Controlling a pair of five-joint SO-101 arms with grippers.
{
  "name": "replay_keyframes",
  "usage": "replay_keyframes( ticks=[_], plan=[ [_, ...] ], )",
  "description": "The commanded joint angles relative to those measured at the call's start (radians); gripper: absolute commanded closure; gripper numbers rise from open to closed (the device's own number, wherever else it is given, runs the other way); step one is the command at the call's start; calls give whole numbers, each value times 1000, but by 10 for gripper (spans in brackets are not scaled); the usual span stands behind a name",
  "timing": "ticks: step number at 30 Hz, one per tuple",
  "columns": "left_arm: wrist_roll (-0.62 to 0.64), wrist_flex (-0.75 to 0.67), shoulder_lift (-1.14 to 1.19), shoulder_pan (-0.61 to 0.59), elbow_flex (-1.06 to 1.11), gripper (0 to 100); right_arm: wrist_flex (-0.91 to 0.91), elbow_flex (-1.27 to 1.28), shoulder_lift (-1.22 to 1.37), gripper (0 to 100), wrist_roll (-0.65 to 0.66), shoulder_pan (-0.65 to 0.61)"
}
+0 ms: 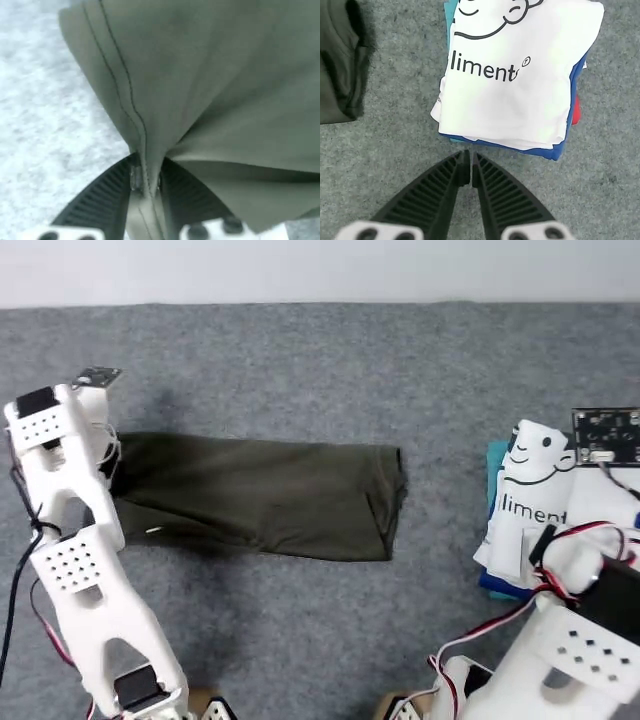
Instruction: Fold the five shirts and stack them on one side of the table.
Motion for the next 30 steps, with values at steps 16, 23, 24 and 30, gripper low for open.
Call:
replay_keyframes(
  ticks=[16,23,24,30],
  plan=[
    [5,20,-612,273,447,996,38,-9,-16,969,0,7],
    [147,20,-776,534,504,996,38,-9,-16,969,0,7],
    [167,20,-787,577,504,996,38,-9,-16,969,0,7],
    [285,3,-793,838,503,995,39,-5,-16,969,0,7]
  ],
)
